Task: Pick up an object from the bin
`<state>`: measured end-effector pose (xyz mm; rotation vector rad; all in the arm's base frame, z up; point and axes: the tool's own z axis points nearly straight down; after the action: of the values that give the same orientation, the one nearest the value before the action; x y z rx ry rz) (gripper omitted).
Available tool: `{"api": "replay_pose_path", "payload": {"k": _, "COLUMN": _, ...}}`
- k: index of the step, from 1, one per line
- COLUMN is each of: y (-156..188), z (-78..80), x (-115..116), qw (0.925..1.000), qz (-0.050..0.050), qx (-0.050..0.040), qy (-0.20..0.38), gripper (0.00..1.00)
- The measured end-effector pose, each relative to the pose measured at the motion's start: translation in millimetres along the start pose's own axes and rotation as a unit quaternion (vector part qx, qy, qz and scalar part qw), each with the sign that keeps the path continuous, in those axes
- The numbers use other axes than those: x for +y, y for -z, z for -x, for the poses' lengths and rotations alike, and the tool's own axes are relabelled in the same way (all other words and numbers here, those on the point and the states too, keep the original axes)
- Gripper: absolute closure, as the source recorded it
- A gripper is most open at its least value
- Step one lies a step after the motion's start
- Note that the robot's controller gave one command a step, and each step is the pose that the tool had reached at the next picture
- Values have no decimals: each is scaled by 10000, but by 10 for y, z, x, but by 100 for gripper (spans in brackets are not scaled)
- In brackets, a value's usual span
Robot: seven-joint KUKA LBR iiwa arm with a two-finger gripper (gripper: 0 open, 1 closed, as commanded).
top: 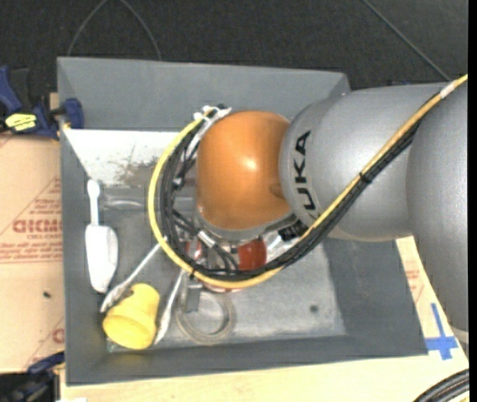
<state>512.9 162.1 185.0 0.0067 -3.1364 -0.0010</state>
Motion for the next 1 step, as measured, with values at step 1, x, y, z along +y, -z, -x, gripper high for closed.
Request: {"api": "replay_pose_path", "payload": {"k": 1, "y": 30, "z": 24, "x": -8, "qw": 10000, "qz": 8, "qx": -36, "qy": -23, "gripper": 0}}
